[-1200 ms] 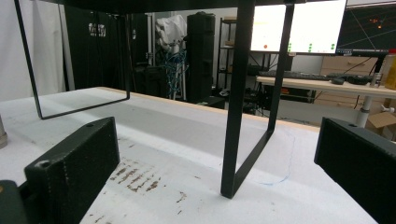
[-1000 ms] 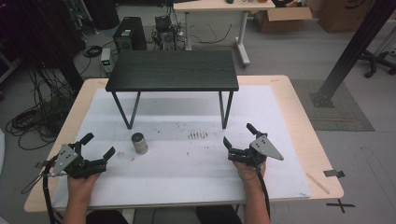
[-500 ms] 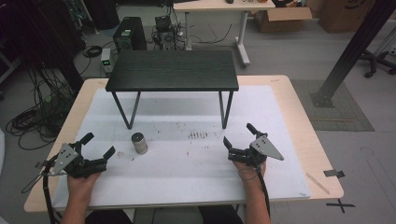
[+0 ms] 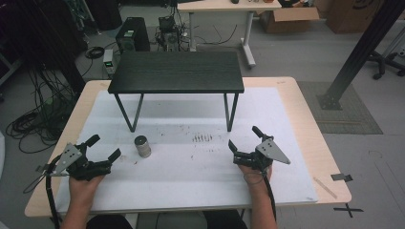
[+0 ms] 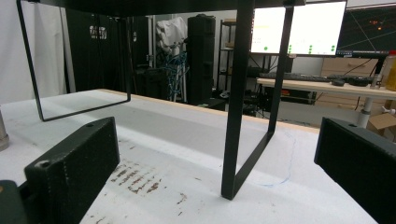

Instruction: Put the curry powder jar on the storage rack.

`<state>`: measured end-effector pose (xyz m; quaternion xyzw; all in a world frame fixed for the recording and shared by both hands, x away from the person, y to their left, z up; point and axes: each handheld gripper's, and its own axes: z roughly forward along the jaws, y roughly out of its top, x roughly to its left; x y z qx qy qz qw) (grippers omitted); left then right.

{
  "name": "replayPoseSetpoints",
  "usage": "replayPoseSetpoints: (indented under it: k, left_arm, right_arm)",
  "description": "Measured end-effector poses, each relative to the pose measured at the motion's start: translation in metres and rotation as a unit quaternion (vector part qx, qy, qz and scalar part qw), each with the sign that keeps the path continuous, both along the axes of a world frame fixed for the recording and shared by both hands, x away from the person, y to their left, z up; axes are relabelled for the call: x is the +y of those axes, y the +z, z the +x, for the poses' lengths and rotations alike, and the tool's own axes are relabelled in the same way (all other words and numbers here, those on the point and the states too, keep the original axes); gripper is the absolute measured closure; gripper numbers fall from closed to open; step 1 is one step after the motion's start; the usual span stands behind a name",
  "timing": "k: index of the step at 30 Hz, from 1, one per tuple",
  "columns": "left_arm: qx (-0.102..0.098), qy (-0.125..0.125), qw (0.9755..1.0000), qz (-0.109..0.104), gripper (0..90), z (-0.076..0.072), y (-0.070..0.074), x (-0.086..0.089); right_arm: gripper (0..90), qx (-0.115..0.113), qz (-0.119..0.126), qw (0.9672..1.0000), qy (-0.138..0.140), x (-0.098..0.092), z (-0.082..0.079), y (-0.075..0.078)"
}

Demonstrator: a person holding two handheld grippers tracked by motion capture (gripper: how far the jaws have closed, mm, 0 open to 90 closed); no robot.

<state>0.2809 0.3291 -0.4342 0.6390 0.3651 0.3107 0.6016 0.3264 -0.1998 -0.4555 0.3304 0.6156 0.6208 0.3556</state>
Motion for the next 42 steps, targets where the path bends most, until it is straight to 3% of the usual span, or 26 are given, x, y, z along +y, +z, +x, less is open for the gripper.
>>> replayPoseSetpoints:
  k: [9,17,28,30,42]
  left_arm:
    - [0.009,-0.031,0.9995,-0.003,0.2,0.004,0.018,-0.017]
    - [0.018,-0.037,0.9991,0.007,0.2,0.007,0.028,-0.026]
    - [0.058,-0.039,0.9973,0.023,0.2,0.015,0.031,-0.039]
    - [0.072,-0.038,0.9962,0.031,0.2,0.018,0.031,-0.043]
    - [0.114,-0.041,0.9913,0.052,0.3,0.028,0.027,-0.054]
  right_arm:
    - [0.0,0.000,0.001,1.0000,0.000,0.000,0.000,0.000]
    - [0.0,0.000,0.002,1.0000,0.000,0.000,0.000,0.000]
    - [0.0,-0.001,0.003,1.0000,0.001,-0.001,0.000,0.000]
    - [0.0,-0.001,0.003,1.0000,0.001,-0.001,0.000,0.000]
    - [0.0,-0.001,0.004,1.0000,0.002,-0.001,0.000,0.000]
